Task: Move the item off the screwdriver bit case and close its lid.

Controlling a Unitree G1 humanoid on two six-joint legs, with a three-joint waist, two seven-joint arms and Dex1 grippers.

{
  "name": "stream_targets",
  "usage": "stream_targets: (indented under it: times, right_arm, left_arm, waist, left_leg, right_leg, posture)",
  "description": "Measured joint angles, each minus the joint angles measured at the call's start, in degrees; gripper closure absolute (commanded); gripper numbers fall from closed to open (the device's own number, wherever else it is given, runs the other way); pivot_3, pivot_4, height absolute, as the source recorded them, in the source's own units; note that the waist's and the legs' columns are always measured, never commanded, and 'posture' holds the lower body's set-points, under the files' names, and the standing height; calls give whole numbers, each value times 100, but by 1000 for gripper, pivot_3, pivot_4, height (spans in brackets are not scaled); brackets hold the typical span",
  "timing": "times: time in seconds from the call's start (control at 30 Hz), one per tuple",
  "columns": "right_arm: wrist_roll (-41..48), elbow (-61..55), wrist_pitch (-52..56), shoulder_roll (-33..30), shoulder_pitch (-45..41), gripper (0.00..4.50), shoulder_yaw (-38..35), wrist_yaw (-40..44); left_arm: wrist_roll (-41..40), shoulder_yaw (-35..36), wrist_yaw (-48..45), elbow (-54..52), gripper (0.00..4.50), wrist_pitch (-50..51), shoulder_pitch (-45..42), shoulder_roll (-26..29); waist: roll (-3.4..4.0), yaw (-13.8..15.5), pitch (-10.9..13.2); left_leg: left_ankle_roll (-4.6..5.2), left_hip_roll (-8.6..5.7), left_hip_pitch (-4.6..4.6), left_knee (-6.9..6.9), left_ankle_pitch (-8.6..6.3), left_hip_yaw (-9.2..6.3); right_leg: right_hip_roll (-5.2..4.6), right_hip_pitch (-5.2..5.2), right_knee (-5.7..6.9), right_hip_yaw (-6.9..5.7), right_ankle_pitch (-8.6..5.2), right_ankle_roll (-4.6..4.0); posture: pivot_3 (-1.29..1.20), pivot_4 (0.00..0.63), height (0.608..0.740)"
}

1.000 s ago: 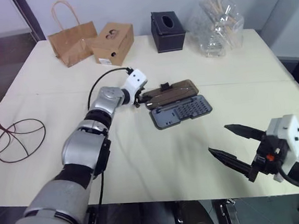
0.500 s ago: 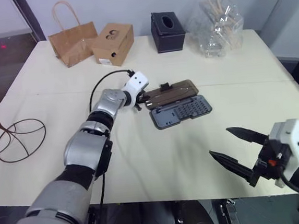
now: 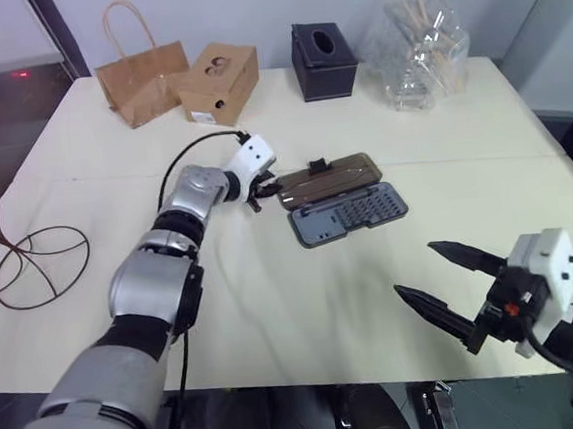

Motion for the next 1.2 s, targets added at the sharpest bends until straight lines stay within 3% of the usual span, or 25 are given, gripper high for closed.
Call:
stream_targets:
  times: [0.13,0.33,0.53,0.83,0.93,1.1,1.17,1.2]
  right_arm:
    - [-75,-1,-19,6,-20,0,103,-79]
    - [-139,0,-76,23,-136,0,355,-112]
    - [-177,160,-90,7,-458,0,508,-55]
    - [-200,186,-90,7,-455,0,561,52]
    - [-200,179,-91,8,-416,0,551,44]
    - [-242,99,-117,31,-272,0,527,-21]
    - [-261,69,-124,54,-234,0,527,-48]
    - [-274,38,-136,68,-213,0,527,-66]
  left_arm:
    - [-5,9,-59,-10,38,309,-218,158]
    - [-365,391,632,-135,38,2571,-512,-136]
    - [-1088,1124,1961,-304,38,4572,-767,-664]
    - [-1725,1838,3791,-559,38,5457,-885,-1111]
    - [-1801,1910,4212,-575,831,5527,-908,-1178]
    - [-1810,1939,4677,-575,3544,5680,-907,-1181]
    - [-1822,1944,4727,-586,4347,5676,-907,-1206]
    - [-1846,1955,4733,-606,4454,5651,-908,-1214]
  waist:
    - [0,-10,0]
    - [-1,2,-1]
    - [-2,-5,0]
    - [-2,-11,-2]
    - [-2,-15,-2]
    - [-2,-4,-3]
    - [-4,-1,-5]
    - [-4,-2,-6]
  left_leg:
    - [0,0,1,0,0,0]
    - [0,-2,0,5,0,-2]
    - [0,-2,1,6,0,-3]
    - [-5,-3,9,6,3,0]
    - [-7,-4,13,6,4,2]
    - [-10,-6,15,6,6,3]
    - [-12,-10,15,6,7,3]
    - [-12,-11,16,6,7,3]
  right_leg:
    - [1,0,3,0,0,0]
    - [-2,1,8,0,-2,2]
    - [-2,-3,17,0,-2,3]
    - [-3,-3,28,7,-2,3]
    - [-3,-3,32,10,-2,3]
    - [-5,-3,39,12,-3,4]
    - [-8,-3,40,12,-3,4]
    - [-10,-3,41,11,-4,5]
  posture:
    - [0,150,737]
    - [0,150,737]
    - [0,150,737]
    - [0,150,737]
    - [0,150,737]
    - [0,150,737]
    - [0,150,737]
    - [0,150,737]
